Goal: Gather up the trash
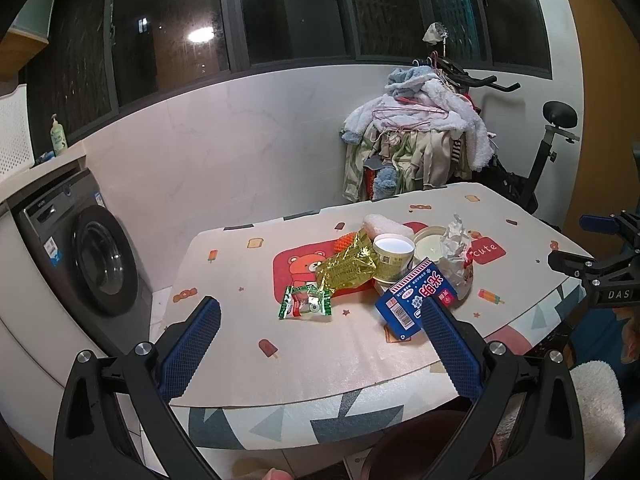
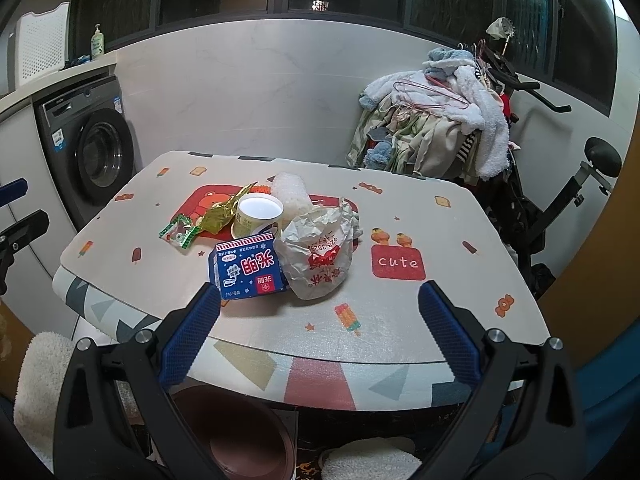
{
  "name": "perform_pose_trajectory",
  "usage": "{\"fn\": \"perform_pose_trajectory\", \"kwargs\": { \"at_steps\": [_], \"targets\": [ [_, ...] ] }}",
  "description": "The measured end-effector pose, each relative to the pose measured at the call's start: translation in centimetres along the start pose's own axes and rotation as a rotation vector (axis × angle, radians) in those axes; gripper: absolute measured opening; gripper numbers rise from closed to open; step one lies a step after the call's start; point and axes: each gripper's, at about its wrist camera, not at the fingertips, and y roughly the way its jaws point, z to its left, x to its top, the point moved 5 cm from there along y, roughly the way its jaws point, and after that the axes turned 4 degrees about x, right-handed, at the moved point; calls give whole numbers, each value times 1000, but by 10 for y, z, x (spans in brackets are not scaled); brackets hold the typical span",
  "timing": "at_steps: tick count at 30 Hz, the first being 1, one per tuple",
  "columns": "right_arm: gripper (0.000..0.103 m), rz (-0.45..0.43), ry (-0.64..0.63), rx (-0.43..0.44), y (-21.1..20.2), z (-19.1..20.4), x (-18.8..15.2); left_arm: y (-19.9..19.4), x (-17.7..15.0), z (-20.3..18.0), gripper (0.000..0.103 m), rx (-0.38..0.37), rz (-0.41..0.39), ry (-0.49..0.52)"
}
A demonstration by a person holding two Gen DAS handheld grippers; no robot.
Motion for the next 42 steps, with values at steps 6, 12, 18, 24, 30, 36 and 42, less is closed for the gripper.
{"fn": "perform_pose_trajectory", "kwargs": {
  "at_steps": [6,12,18,24,30,36,42],
  "targets": [
    [97,-4,4,-5,-1,-1,0,0,0,0,98,0,0,0],
    [97,-6,5,-6,-1,-1,0,1,0,2,98,-1,-2,-1],
    [97,-5,5,-6,-1,-1,-1,1,0,2,98,0,-1,-2],
    [97,-6,3,-6,-1,-1,-1,1,0,2,98,0,-1,-1],
    [97,-6,5,-6,0,-2,-1,1,0,3,98,0,-2,-3],
    [97,-6,5,-6,-1,-1,-1,1,1,3,98,1,-1,-3],
    [97,-6,4,-6,-1,-1,-1,0,2,4,98,-2,-2,-6]
  ]
}}
